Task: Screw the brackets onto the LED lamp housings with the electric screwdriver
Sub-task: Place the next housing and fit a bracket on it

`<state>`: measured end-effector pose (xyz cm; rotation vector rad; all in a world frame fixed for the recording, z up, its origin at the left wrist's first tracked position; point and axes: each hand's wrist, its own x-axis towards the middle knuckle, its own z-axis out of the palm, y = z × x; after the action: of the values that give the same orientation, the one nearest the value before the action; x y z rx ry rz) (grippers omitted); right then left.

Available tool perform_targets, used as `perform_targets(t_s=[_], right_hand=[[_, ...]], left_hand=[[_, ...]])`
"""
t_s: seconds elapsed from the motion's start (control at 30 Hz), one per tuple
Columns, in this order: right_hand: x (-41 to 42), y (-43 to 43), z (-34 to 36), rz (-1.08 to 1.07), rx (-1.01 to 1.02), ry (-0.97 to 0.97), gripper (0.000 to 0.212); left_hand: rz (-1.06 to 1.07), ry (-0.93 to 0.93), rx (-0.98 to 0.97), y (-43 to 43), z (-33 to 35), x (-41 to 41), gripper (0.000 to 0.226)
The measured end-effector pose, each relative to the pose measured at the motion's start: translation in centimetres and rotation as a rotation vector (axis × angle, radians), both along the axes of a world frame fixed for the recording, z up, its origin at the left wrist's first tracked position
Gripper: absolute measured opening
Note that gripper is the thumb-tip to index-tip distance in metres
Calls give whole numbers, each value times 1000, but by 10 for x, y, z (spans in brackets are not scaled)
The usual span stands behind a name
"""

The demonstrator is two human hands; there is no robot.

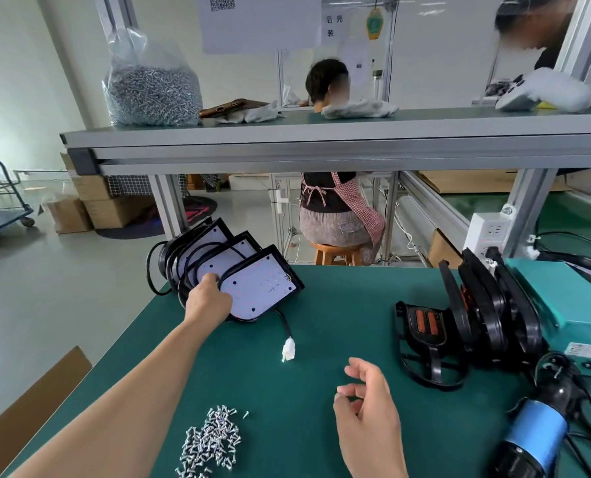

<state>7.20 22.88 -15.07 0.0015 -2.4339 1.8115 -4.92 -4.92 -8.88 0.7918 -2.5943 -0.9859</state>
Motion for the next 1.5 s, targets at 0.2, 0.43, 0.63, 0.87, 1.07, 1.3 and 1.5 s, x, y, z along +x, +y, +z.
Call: perform_targets(t_s=[0.2,0.43,0.63,0.87,1.07,1.3,1.5], right_hand=[[0,0,2,13,-2,0,45],[2,0,3,-10,-8,29,34],[5,1,2,-48,155,149,47],[1,8,9,-160,59,168,32],[2,17,15,-7,224,-52,74],[-12,41,26,-170,417,54,61],[-18,77,31,-205,760,-64,47]], left_hand=[[-19,114,357,34,-5,22,26],[-91,100,644,88,-18,55,23],[-157,74,693,128,-26,84,24],[-210,2,714,159,-32,107,21],[-311,-56,705,173,-32,126,45],[-389,-15,570,177,-38,150,68],[-358,84,502,180,-46,172,41]])
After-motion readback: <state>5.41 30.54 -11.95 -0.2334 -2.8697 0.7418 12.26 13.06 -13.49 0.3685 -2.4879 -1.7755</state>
